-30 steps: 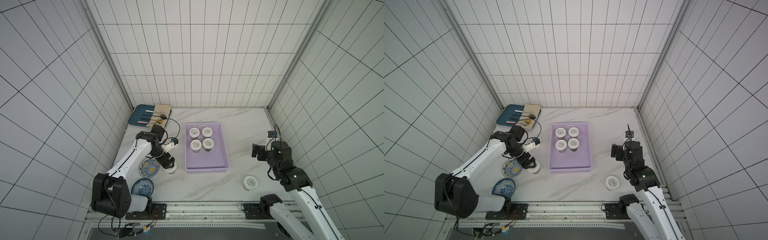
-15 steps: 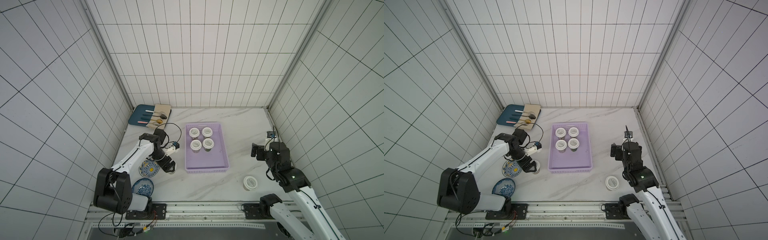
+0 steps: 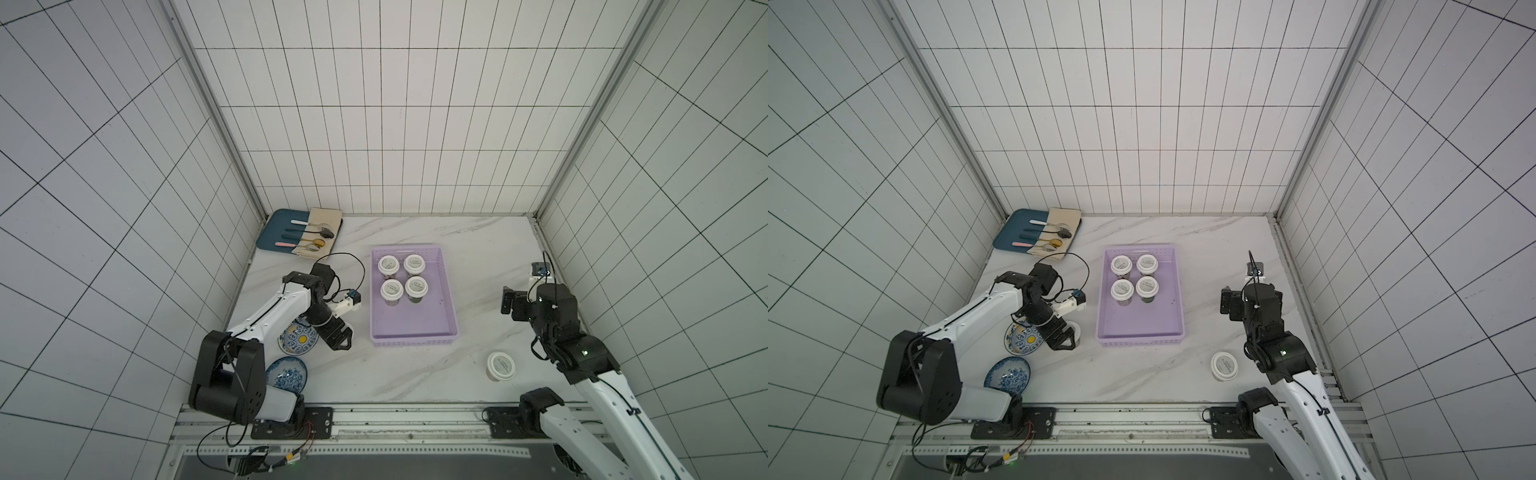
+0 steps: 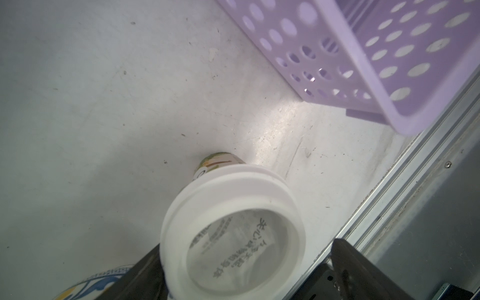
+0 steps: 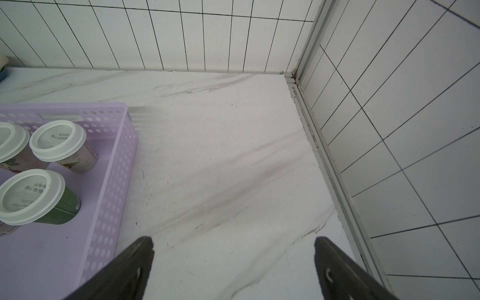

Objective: Put the yogurt in the basket
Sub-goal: Pick up the yogurt from the center of the board.

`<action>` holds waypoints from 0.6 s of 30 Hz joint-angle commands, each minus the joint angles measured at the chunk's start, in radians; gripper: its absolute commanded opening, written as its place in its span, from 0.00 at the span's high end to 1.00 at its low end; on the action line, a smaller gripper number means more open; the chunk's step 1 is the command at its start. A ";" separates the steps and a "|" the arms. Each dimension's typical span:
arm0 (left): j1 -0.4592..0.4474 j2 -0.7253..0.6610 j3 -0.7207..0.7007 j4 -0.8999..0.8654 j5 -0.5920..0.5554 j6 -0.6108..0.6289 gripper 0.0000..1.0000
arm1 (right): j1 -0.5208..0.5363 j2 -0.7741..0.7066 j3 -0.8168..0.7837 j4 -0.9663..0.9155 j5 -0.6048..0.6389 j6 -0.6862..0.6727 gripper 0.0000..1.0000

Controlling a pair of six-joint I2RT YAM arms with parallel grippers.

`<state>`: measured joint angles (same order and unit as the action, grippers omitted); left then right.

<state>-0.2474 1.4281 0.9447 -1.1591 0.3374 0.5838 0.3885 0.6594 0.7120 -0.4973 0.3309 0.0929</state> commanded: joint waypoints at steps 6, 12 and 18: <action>-0.003 0.014 0.007 0.045 -0.007 -0.015 0.09 | 0.015 0.005 -0.012 0.015 0.022 -0.012 0.01; -0.001 0.027 0.008 0.049 0.005 -0.022 0.15 | 0.018 -0.002 -0.016 0.016 0.022 -0.013 0.01; -0.001 0.026 0.001 0.044 0.021 -0.024 0.22 | 0.020 0.000 -0.019 0.019 0.013 -0.009 0.01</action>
<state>-0.2478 1.4536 0.9440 -1.1328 0.3367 0.5541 0.3954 0.6674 0.7116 -0.4969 0.3367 0.0856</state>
